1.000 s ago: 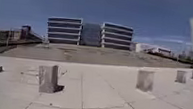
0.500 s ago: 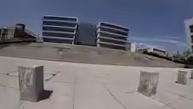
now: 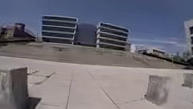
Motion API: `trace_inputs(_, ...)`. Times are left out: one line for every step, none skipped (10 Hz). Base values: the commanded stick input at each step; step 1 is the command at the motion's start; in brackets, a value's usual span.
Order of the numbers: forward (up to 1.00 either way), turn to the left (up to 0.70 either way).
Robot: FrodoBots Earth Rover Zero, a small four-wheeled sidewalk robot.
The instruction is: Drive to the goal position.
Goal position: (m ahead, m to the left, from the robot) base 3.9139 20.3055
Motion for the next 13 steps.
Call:
trace_inputs(0.70, -0.05)
trace_inputs(0.70, -0.05)
trace_inputs(0.70, -0.05)
trace_inputs(0.70, -0.05)
trace_inputs(0.70, -0.05)
trace_inputs(0.70, -0.05)
trace_inputs(0.70, -0.05)
trace_inputs(0.70, -0.05)
trace_inputs(0.70, -0.05)
trace_inputs(0.70, -0.05)
trace_inputs(0.70, -0.05)
trace_inputs(0.70, -0.05)
trace_inputs(0.70, -0.05)
